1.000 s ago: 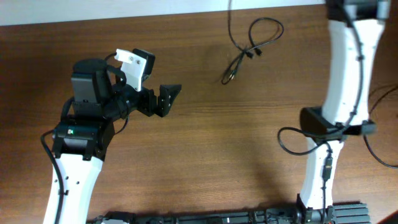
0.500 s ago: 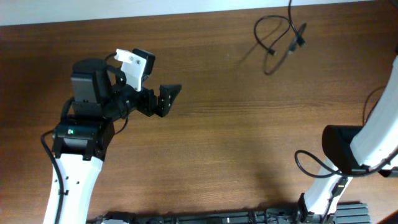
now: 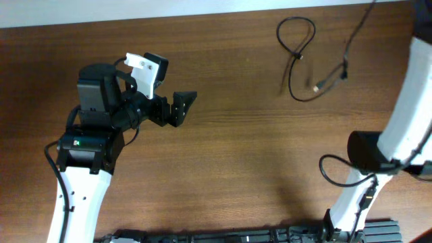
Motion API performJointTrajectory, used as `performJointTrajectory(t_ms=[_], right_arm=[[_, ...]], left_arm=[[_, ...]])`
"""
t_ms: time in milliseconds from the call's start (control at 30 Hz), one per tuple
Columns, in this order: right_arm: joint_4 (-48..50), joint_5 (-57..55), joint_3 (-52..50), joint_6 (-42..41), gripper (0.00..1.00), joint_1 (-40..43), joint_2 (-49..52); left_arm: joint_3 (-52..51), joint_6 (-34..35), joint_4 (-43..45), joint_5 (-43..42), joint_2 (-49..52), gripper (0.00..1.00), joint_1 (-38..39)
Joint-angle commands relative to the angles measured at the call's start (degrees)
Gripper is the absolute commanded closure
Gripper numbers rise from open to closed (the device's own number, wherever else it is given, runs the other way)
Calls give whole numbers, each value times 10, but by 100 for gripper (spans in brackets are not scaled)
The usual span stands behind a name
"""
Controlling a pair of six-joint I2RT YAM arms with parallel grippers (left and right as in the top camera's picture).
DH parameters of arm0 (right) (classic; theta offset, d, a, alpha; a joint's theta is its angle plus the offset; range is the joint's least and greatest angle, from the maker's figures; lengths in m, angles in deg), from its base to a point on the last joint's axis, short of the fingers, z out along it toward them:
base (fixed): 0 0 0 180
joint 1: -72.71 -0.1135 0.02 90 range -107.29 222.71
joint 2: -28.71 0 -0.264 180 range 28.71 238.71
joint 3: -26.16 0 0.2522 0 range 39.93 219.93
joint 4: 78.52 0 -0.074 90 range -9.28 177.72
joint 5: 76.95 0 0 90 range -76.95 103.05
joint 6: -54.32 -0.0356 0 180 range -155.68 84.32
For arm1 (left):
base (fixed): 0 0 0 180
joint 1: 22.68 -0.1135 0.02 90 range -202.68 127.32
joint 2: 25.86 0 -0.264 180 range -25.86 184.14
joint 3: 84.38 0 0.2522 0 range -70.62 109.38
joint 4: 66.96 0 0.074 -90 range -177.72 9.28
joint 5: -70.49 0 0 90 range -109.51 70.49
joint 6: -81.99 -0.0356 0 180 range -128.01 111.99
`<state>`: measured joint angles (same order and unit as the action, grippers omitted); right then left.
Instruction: Untangle cables
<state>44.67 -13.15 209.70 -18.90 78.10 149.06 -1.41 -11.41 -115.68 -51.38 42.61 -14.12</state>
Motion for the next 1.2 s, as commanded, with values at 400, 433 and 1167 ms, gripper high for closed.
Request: performJointTrajectory(t_ms=[400, 433, 1167], right_arm=[[135, -367, -264, 23, 96, 29, 38], [135, -379, -270, 23, 96, 36, 38], [-122, 0, -370, -266, 96, 243, 38]], left_arm=[[2, 4, 1, 2, -3, 1, -1], [2, 4, 1, 2, -3, 1, -1], [2, 4, 1, 2, -3, 1, -1]])
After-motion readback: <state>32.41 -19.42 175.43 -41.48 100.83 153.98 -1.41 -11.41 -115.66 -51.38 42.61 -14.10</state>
